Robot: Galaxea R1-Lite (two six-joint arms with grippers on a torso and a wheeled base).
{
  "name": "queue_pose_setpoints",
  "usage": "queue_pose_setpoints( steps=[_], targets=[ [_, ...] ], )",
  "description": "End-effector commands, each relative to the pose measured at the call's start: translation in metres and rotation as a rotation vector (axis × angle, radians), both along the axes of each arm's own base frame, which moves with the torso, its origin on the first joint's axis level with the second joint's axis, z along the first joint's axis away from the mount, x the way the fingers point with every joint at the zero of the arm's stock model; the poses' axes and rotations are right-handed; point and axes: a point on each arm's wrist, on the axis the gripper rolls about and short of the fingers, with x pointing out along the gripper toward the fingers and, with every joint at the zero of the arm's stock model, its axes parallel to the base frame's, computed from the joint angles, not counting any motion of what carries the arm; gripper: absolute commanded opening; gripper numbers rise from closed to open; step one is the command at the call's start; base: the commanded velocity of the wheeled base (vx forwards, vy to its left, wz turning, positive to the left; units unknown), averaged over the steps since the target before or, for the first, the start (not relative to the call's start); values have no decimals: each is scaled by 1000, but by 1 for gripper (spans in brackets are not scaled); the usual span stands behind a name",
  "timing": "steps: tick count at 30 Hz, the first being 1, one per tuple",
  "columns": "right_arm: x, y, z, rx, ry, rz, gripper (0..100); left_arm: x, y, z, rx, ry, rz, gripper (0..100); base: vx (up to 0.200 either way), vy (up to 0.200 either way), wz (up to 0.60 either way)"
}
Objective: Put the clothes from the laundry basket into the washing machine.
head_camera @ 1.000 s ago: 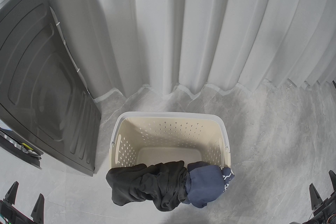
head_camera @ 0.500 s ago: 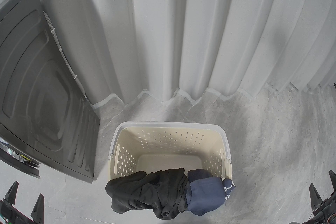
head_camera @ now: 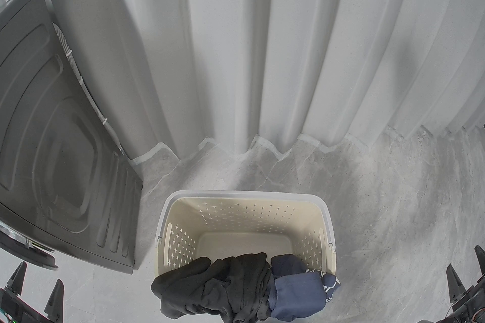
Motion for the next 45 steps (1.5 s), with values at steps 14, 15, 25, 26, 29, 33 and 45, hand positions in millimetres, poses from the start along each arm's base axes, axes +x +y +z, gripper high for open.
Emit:
queue_pose_setpoints(
  steps=[14,15,25,26,29,33,45],
  targets=[
    [0,0,-5,0,6,1,100,0,0,-5,0,0,1,100,114,0,0],
    [0,0,-5,0,6,1,100,0,0,-5,0,1,1,100,0,0,0],
    [0,0,-5,0,6,1,100,0,0,-5,0,1,1,100,100,0,0],
    [0,0,-5,0,6,1,100,0,0,-5,0,0,1,100,0,0,0],
    [0,0,-5,0,6,1,100,0,0,-5,0,0,1,100,0,0,0],
    [0,0,-5,0,6,1,100,0,0,-5,0,1,1,100,50,0,0],
    [0,0,-5,0,6,1,100,0,0,-5,0,0,1,100,83,0,0]
  ],
)
